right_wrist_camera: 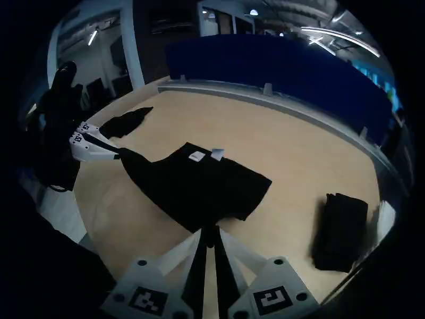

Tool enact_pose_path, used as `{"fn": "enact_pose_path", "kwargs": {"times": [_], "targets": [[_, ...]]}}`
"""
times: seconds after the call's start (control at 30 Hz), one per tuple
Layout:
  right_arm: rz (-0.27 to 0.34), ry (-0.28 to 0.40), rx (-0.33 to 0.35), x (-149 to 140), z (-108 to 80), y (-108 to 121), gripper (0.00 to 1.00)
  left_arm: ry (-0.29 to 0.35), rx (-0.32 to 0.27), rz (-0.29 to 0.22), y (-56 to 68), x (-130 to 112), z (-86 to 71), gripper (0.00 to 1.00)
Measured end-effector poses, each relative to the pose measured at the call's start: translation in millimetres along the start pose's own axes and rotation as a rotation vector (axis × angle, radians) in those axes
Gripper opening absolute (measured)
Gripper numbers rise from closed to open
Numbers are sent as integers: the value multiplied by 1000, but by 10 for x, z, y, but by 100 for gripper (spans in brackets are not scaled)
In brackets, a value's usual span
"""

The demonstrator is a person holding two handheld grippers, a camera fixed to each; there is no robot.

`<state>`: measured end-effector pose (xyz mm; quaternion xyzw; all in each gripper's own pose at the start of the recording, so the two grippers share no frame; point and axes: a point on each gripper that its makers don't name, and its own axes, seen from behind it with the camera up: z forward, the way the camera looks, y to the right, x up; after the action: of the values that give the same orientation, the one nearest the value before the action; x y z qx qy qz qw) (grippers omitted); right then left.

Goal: Fold towel

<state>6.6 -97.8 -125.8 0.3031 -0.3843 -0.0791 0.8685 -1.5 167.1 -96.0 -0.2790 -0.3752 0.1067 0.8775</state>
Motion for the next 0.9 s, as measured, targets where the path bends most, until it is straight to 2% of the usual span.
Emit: {"fn": "enact_pose_path", "kwargs": {"times": [0.1,0.27,0.47,0.67,0.9], "targets": [[8,0,0,-7,-34,-7,9,0,-3,-3,23,6,-30,9],[11,-8,-3,-15,-17,22,9,-8,1,3,24,14,5,9],[13,-20,-4,49,69,121,9,-20,7,-3,-38,72,92,9],[24,-29,-9,178,285,294,9,-46,18,-40,-176,159,282,9],[36,-53,-12,280,616,531,9,-84,42,-66,-361,212,587,9]]}}
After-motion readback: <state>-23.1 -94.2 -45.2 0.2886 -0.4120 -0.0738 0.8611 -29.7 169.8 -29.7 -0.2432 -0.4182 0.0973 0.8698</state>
